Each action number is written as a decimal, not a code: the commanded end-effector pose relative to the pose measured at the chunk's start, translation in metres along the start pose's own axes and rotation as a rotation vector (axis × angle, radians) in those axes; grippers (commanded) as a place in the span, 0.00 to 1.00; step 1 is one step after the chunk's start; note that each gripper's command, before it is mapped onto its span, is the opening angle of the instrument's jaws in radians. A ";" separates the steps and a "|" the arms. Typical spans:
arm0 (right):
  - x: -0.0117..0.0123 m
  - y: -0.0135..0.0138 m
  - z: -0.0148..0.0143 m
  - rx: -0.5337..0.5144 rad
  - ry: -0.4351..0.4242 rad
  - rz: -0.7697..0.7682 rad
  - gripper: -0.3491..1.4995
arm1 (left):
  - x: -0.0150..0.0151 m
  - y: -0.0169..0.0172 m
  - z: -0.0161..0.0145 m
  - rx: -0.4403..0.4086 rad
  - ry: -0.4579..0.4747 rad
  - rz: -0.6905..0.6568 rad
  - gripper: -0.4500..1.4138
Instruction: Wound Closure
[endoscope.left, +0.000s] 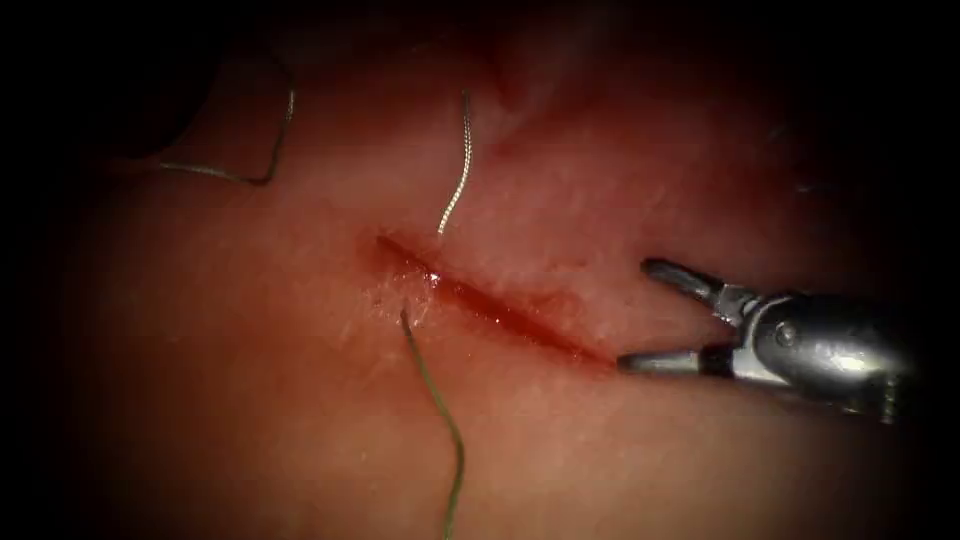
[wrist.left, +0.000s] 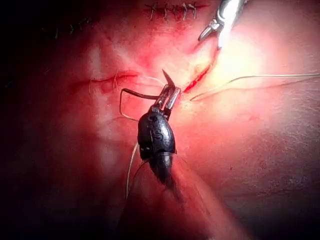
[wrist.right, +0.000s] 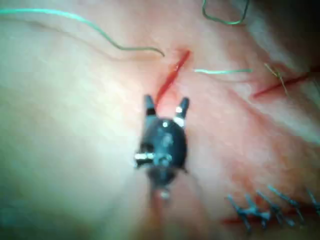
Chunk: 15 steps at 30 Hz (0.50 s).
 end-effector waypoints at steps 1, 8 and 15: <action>0.0006 0.0013 0.0029 0.006 0.007 0.099 0.47 | -0.0006 -0.0004 0.0004 -0.002 0.000 0.002 0.00; 0.0006 0.0033 0.0094 -0.014 0.019 0.496 0.46 | -0.0006 -0.0004 0.0003 -0.004 0.000 0.002 0.00; -0.0029 0.0022 0.0143 0.075 -0.036 0.500 0.61 | -0.0006 -0.0004 0.0003 -0.003 0.000 0.002 0.00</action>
